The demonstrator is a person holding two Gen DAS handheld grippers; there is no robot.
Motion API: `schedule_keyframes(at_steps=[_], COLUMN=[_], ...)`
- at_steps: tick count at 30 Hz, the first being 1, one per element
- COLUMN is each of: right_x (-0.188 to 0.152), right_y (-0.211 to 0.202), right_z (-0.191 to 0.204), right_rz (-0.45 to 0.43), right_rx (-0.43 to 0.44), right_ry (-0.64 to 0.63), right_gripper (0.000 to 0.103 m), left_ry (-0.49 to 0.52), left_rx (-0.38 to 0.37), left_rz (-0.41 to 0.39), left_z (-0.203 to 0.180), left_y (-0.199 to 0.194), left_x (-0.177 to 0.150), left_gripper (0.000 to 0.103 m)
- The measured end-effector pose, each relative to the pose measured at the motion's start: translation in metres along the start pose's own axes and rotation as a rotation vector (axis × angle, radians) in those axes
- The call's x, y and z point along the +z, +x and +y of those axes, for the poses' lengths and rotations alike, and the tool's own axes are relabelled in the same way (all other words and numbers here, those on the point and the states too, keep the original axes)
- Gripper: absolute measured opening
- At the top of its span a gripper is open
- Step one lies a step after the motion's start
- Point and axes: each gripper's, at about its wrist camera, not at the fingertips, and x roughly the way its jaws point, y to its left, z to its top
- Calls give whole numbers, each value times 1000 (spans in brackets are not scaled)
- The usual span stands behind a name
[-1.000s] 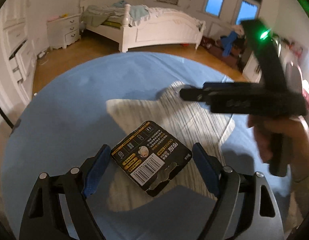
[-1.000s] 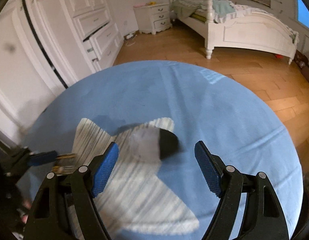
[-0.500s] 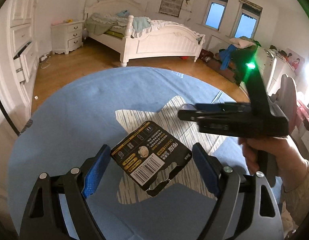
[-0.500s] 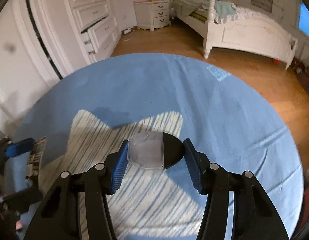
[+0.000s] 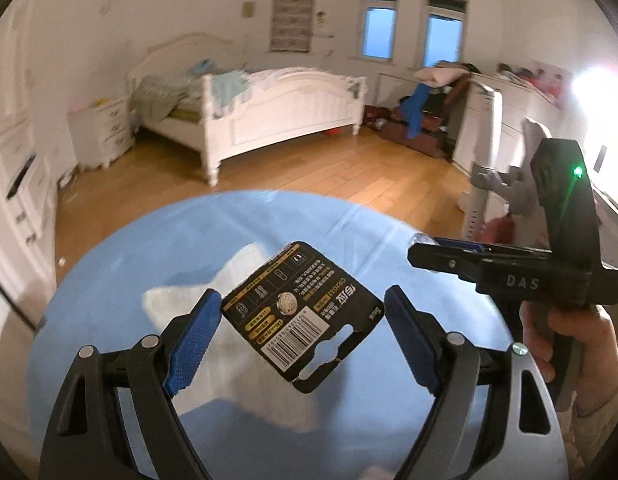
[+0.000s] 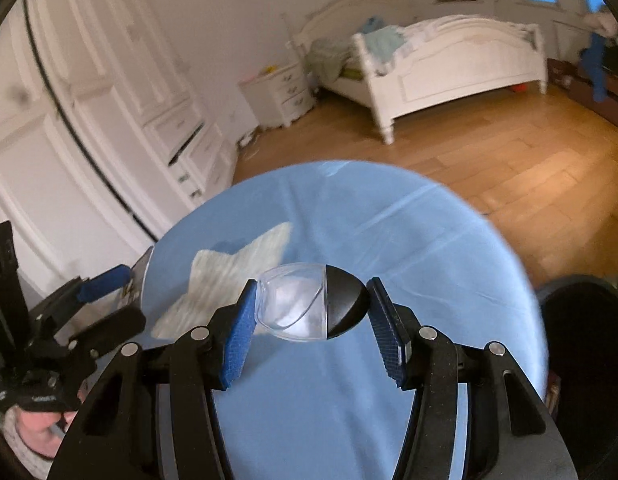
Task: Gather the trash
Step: 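Carry the battery card and clear lid into the black bin and release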
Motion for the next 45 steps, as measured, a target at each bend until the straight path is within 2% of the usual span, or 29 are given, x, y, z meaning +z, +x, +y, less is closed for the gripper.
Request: schedule_keyframes(at_steps=[7,12,19,28,36,45], right_x=[-23,-50,-88,-119,-130,-133], right_y=[-72,-94,-106,-110,-107,-102], right_z=[-73,-122,-190,-240,-259,-269], right_rz=[-94,-114,-108,-101,-90,-71], right_rx=[-82,-140,-199,-230,-234,-230], right_ry=[130,237,377,469,514,561], right_gripper=[55,55,55,55,55,55], left_ry=[110,162,182,184,193,218], left_rx=[-82,-156,-277,-322,-337,-358], left_rz=[-20,-19,47,121,168,181], left_z=[-78,-127,-179,-205,-224,-234], left_y=[18,35,83,124,147,154], left_x=[20,22,20,19,13,14], left_gripper=[82,82,82,82,82,82])
